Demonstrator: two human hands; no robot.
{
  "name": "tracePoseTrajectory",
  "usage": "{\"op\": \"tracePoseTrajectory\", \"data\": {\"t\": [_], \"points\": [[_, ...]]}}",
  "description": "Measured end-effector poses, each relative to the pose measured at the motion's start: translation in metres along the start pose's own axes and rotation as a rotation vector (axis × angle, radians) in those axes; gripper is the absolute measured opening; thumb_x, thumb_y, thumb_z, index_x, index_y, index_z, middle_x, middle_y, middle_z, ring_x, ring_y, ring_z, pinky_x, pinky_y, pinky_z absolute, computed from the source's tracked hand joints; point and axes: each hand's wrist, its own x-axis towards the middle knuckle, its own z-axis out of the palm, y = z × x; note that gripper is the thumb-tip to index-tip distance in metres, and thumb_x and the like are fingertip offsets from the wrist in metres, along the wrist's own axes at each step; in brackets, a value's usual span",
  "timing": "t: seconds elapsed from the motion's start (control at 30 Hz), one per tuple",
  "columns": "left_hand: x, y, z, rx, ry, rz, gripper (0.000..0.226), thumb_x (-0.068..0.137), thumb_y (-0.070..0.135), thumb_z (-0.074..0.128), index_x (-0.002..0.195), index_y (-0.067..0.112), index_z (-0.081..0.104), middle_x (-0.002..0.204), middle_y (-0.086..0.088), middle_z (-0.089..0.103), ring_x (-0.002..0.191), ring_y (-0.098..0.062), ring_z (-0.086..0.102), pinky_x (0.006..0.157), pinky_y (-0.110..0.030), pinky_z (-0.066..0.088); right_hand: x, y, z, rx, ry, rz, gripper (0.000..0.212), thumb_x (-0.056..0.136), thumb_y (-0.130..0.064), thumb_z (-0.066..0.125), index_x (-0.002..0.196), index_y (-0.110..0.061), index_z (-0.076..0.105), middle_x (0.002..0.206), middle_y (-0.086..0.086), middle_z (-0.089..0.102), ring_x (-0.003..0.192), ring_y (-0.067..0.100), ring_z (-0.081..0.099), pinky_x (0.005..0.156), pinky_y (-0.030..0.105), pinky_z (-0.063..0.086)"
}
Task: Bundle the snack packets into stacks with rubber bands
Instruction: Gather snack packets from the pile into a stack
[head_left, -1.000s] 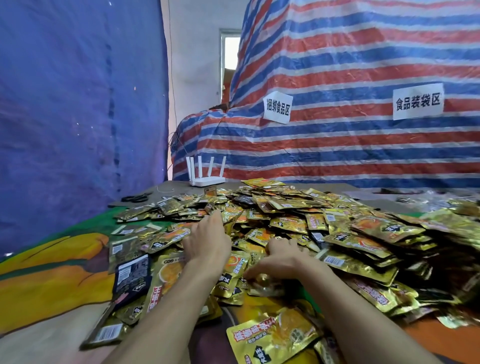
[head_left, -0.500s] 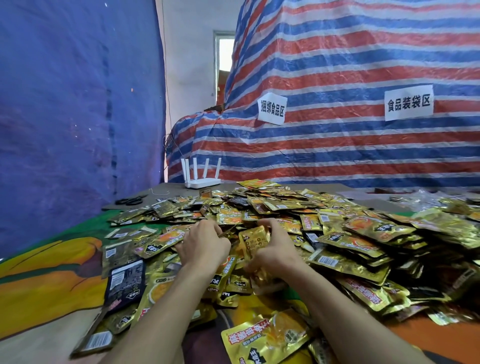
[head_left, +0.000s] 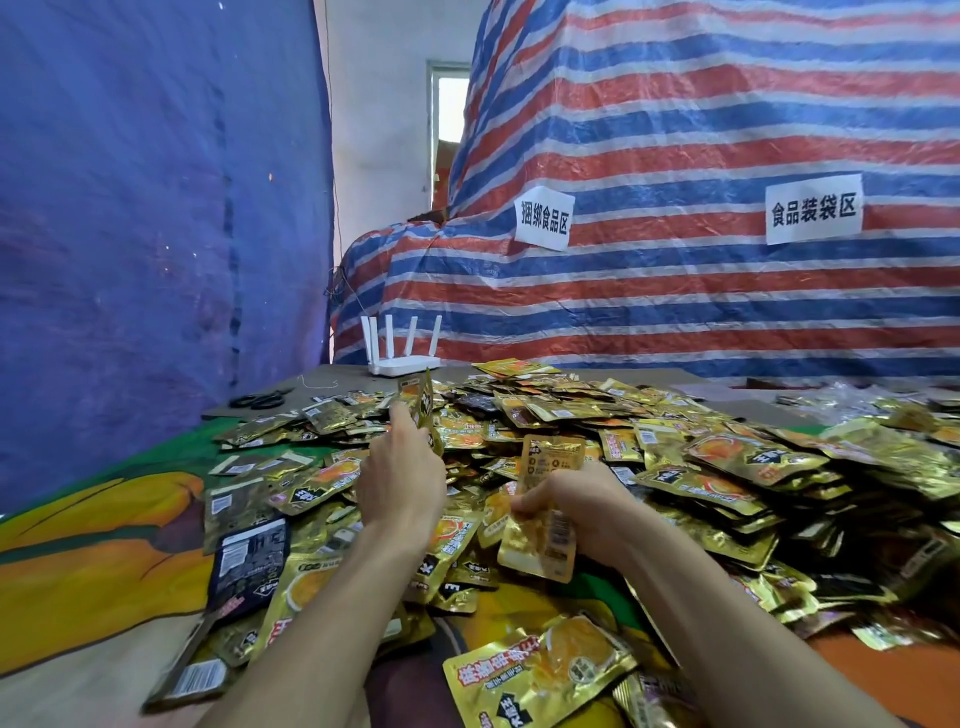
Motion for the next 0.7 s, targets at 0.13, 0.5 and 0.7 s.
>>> {"op": "tracePoseTrajectory", "data": {"t": [0.13, 0.5, 0.7], "points": [[0.000, 0.003, -0.002, -0.199, 0.101, 0.102, 0.018, 0.105, 0.021, 0.045, 0.115, 0.007, 0.052, 0.072, -0.006, 0.061, 0.059, -0.023, 0.059, 0.048, -0.029, 0.034, -0.002, -0.003, -0.005, -0.058, 0.058, -0.041, 0.036, 0.075, 0.007, 0.079, 0.106, 0.000, 0.063, 0.094, 0.016, 0.075, 0.080, 0.030, 0.075, 0.064, 0.042, 0.059], [0.004, 0.004, 0.002, -0.338, 0.141, -0.164, 0.041, 0.105, 0.038, 0.044, 0.078, 0.010, 0.057, 0.064, -0.002, 0.055, 0.057, -0.021, 0.049, 0.051, -0.028, 0.032, -0.009, -0.006, -0.010, -0.017, 0.088, -0.215, 0.032, 0.076, -0.021, 0.088, 0.091, -0.002, 0.069, 0.071, 0.011, 0.076, 0.057, 0.026, 0.073, 0.044, 0.030, 0.055], [0.008, 0.005, -0.003, -1.170, -0.212, -0.989, 0.042, 0.094, 0.048, 0.061, 0.096, 0.006, 0.061, 0.087, -0.011, 0.065, 0.065, -0.020, 0.060, 0.045, -0.028, 0.049, -0.008, -0.007, -0.020, 0.158, 0.032, -0.156, 0.052, 0.073, -0.022, 0.089, 0.107, 0.010, 0.066, 0.076, 0.014, 0.076, 0.056, 0.024, 0.071, 0.050, 0.032, 0.056]]}}
